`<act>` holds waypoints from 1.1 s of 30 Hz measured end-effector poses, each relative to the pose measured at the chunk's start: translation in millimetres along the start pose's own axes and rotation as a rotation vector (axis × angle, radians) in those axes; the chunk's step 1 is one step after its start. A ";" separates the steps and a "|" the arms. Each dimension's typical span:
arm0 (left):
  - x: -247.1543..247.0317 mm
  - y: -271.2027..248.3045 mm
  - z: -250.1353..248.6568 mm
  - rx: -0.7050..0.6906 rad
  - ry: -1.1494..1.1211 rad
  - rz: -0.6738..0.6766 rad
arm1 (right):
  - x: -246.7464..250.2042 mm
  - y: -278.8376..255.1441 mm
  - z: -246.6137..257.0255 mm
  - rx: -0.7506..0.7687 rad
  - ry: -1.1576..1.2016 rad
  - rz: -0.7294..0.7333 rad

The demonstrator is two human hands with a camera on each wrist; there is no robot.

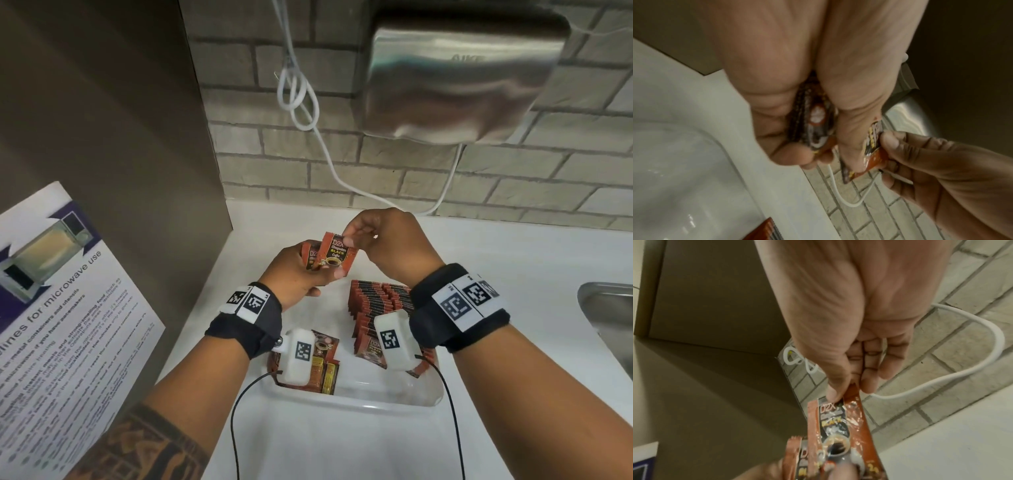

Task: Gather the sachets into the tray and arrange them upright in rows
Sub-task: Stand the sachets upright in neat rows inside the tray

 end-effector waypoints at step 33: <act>-35.0 47.5 26.1 0.642 0.719 0.242 | -93.7 28.5 -74.2 -0.401 -0.369 0.439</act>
Point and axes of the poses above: each hand's wrist, its own y-axis towards the middle knuckle, its own x-axis out of the back of the hand, z = x × y, the point moved 1 cm from there along y, towards the middle knuckle, and after that the axes turned 11 degrees about x, right-handed, at the moved point
